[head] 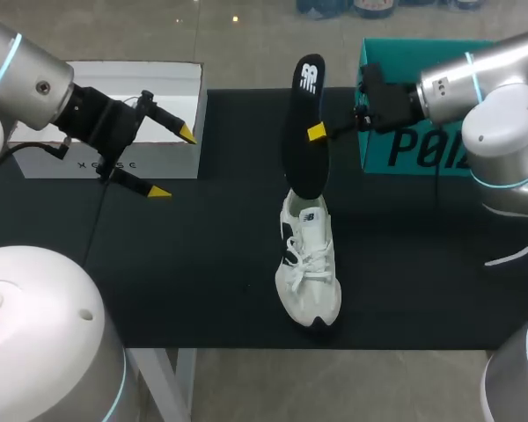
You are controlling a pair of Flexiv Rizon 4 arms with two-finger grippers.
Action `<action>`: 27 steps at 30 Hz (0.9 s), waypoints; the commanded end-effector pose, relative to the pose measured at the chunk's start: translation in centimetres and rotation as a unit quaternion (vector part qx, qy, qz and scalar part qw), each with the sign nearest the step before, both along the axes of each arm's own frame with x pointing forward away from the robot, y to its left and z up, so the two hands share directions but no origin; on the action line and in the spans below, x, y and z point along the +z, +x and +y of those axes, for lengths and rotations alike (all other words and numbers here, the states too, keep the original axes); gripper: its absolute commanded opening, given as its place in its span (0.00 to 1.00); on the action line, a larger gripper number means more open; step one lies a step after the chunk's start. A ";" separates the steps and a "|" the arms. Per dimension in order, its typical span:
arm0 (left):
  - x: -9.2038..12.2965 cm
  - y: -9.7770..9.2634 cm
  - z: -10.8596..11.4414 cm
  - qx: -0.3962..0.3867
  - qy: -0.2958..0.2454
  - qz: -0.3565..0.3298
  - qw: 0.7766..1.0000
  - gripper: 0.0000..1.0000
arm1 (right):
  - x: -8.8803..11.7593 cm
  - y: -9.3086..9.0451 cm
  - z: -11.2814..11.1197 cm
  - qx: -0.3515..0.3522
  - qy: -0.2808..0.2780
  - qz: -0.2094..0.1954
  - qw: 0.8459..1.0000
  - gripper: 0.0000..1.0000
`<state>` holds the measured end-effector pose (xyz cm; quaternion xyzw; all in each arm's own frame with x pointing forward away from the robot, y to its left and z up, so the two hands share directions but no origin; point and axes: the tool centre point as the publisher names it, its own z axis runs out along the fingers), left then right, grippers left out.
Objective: Take the shoe out of the shoebox, open the shoe tongue, remove and reinsert the insole, then place the shoe into the shoebox
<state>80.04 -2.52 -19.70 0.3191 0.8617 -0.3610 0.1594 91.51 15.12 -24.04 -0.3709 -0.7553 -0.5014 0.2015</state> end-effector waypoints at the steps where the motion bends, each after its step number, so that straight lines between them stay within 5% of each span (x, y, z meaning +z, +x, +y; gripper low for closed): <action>1: 0.0 -0.1 0.0 0.001 0.002 0.000 1.000 1.00 | -1.0 0.6 -0.3 0.014 0.014 -0.005 1.000 0.00; 27: 0.0 -0.1 0.0 0.001 0.002 0.000 1.000 1.00 | -5.3 -1.7 0.1 0.014 -0.001 -0.022 1.000 0.00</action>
